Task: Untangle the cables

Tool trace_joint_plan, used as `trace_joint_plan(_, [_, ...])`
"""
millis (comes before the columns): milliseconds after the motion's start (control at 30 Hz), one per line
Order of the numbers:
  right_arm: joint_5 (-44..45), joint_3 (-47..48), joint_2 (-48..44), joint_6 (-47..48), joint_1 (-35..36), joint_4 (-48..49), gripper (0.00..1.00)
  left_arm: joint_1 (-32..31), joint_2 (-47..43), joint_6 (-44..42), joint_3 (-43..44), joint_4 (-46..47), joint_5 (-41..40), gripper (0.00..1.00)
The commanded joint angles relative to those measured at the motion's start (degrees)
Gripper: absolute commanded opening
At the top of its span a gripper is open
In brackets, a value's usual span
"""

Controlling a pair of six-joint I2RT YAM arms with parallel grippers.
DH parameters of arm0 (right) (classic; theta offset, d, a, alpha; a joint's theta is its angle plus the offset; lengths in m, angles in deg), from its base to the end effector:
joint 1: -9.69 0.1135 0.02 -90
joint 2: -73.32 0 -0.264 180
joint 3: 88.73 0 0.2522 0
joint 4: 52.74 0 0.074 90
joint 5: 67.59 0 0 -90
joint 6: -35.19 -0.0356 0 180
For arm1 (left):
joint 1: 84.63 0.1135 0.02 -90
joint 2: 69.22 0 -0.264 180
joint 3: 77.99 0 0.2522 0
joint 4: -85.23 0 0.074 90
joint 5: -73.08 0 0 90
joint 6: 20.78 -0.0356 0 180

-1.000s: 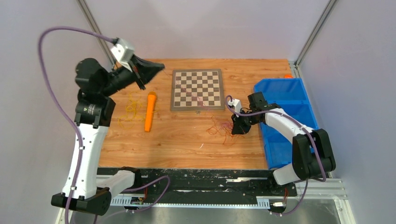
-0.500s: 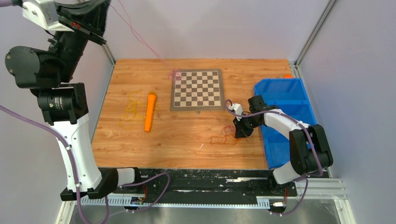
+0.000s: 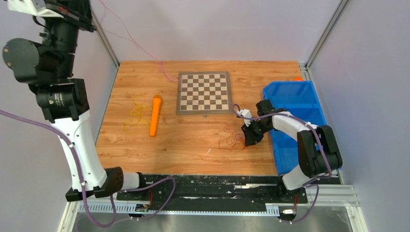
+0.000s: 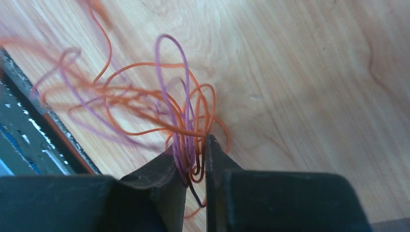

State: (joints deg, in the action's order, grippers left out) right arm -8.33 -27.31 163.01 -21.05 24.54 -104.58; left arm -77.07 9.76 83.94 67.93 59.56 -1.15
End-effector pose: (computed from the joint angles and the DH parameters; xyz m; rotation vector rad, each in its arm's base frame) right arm 0.2454 0.0839 0.1550 -1.2125 2.5231 0.7190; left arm 0.1497 0.0101 0.6761 0.0904 0.8806 -0.2337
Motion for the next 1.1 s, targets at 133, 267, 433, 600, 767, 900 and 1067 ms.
trace_joint_plan(133, [-13.8, 16.3, -10.2, -5.9, 2.6, -1.1, 0.8, -2.8, -9.1, 24.0, -27.8, 19.9, 28.6, 0.0])
trace_joint_plan(267, [-15.3, 23.9, -9.9, -14.9, 8.5, 6.0, 0.94, -6.9, -11.3, 22.1, -32.6, 21.5, 30.1, 0.0])
trace_joint_plan(433, [-15.0, 21.8, -9.4, -25.6, 15.8, 26.6, 0.97, -7.9, -9.8, 23.1, -30.9, 22.1, 30.3, 0.0])
trace_joint_plan(600, [-9.9, 16.2, -7.4, -25.9, 22.1, 43.8, 1.0, -8.2, -8.5, 24.2, -28.4, 23.0, 32.2, 0.0])
trace_joint_plan(767, [-5.1, 16.6, 0.4, -25.3, 24.7, 50.7, 0.84, -8.3, -7.9, 25.4, -27.1, 24.1, 32.7, 0.0])
trace_joint_plan(900, [-2.4, 18.2, 6.5, -24.0, 24.8, 47.7, 0.3, -8.2, -7.7, 23.6, -25.4, 23.4, 30.0, 0.0])
trace_joint_plan(1067, [-1.3, 12.3, 7.1, -21.4, 22.5, 42.8, 0.03, -6.7, -7.4, 16.4, -20.3, 17.3, 17.5, 0.0])
